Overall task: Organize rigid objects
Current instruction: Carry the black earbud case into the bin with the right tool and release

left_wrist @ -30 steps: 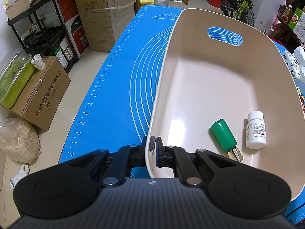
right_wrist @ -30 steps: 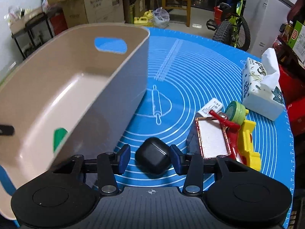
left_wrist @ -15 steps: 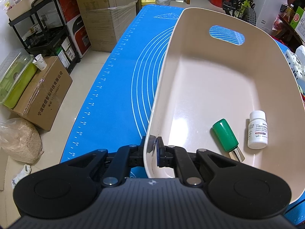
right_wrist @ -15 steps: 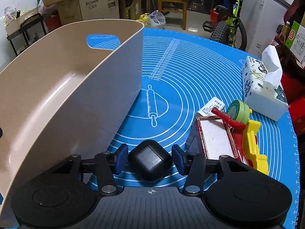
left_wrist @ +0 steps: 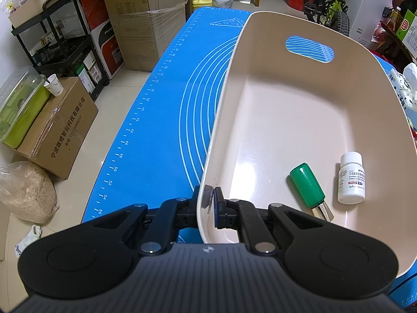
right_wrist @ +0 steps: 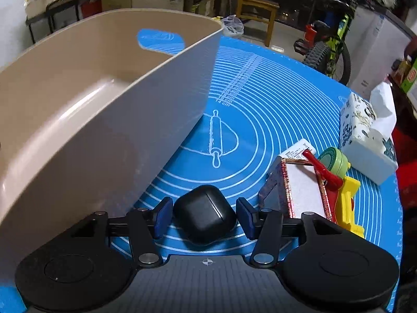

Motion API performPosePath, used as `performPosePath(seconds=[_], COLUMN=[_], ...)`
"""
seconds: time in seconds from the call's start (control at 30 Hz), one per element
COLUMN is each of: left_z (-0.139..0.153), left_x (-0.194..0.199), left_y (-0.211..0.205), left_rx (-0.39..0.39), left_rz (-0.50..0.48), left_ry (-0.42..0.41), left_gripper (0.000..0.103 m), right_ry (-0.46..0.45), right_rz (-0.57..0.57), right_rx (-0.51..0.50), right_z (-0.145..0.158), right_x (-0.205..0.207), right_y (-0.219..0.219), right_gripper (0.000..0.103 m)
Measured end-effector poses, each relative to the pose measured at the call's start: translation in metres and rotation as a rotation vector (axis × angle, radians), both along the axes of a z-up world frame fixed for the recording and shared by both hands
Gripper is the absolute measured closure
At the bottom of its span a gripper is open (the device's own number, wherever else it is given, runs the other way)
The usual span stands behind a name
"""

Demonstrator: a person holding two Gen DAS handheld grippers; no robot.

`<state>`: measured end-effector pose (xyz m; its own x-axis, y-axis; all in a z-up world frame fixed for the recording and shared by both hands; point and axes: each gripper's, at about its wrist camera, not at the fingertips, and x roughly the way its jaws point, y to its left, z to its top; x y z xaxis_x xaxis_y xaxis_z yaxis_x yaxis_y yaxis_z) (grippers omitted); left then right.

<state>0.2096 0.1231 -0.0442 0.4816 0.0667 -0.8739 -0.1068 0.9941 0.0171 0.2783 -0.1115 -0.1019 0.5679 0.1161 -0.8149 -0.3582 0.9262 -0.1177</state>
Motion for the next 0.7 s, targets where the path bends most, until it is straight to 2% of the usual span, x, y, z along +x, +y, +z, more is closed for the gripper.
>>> performPosePath(seconds=[0.07, 0.1, 0.13, 0.3, 0.5, 0.7], left_z=[0.000, 0.001, 0.001, 0.001, 0.001, 0.001], left_x=[0.000, 0.000, 0.000, 0.000, 0.000, 0.000], left_y=[0.000, 0.000, 0.000, -0.001, -0.001, 0.000], left_rx=[-0.001, -0.001, 0.000, 0.000, -0.001, -0.002], left_rz=[0.001, 0.000, 0.000, -0.001, -0.001, -0.001], left_ry=[0.000, 0.000, -0.001, -0.001, -0.001, -0.002], left_gripper=[0.093, 0.093, 0.093, 0.093, 0.093, 0.093], right_ry=[-0.003, 0.006, 0.016, 0.033, -0.037, -0.153], right_rz=[0.004, 0.000, -0.008, -0.023, -0.072, -0.122], right_rx=[0.007, 0.018, 0.039, 0.058, 0.094, 0.131], right_z=[-0.001, -0.001, 0.000, 0.003, 0.029, 0.064], right_x=[-0.001, 0.000, 0.001, 0.002, 0.000, -0.009], right_y=[-0.001, -0.003, -0.005, -0.008, -0.020, -0.022], right_gripper=[0.039, 0.045, 0.047, 0.047, 0.047, 0.047])
